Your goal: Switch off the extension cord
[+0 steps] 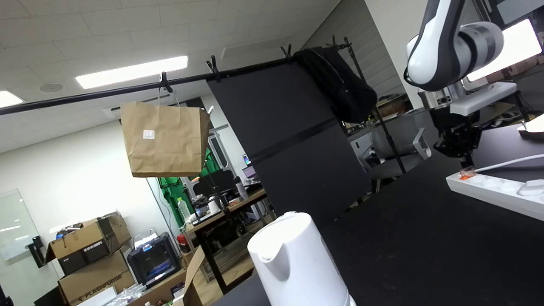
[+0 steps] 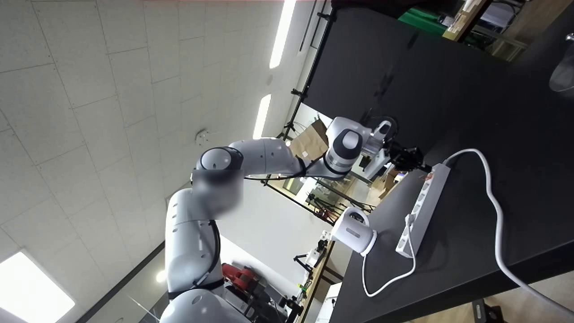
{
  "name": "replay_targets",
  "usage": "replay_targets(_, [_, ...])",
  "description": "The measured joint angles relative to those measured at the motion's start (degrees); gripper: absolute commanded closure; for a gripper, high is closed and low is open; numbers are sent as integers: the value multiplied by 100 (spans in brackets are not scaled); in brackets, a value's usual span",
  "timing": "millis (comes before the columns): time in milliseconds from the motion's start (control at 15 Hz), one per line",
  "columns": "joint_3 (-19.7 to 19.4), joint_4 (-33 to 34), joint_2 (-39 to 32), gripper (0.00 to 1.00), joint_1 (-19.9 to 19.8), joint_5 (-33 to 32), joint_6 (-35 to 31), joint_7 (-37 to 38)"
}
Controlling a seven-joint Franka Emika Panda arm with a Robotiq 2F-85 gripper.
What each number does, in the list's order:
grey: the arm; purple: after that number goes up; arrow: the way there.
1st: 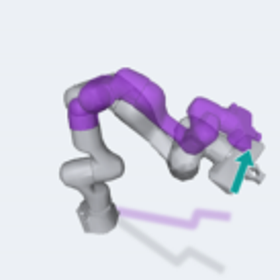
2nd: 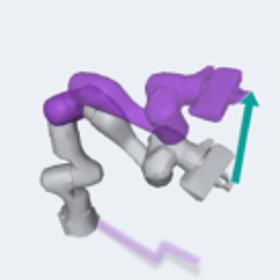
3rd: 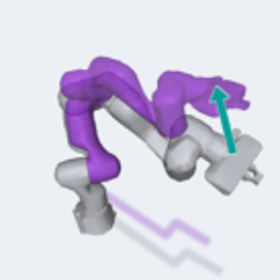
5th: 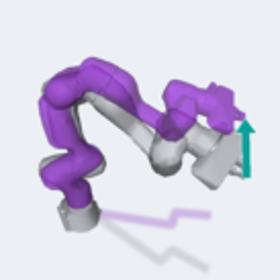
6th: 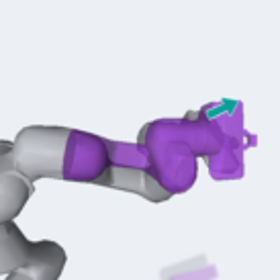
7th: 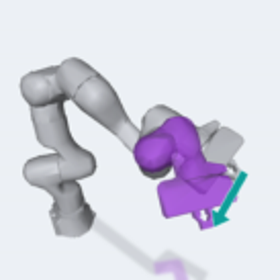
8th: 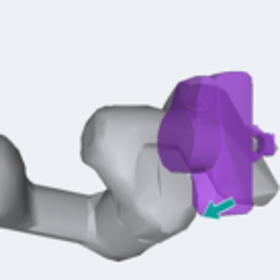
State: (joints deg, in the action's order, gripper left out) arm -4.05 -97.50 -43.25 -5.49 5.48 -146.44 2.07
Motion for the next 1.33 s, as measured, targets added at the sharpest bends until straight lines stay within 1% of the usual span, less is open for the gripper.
replay_targets(667, [72,0,-65,100,-6,4,-22,-2])
replay_targets(1067, [83,2,-122,100,-11,10,-149,-15])
replay_targets(1333, [156,2,-134,100,-65,24,-226,-98])
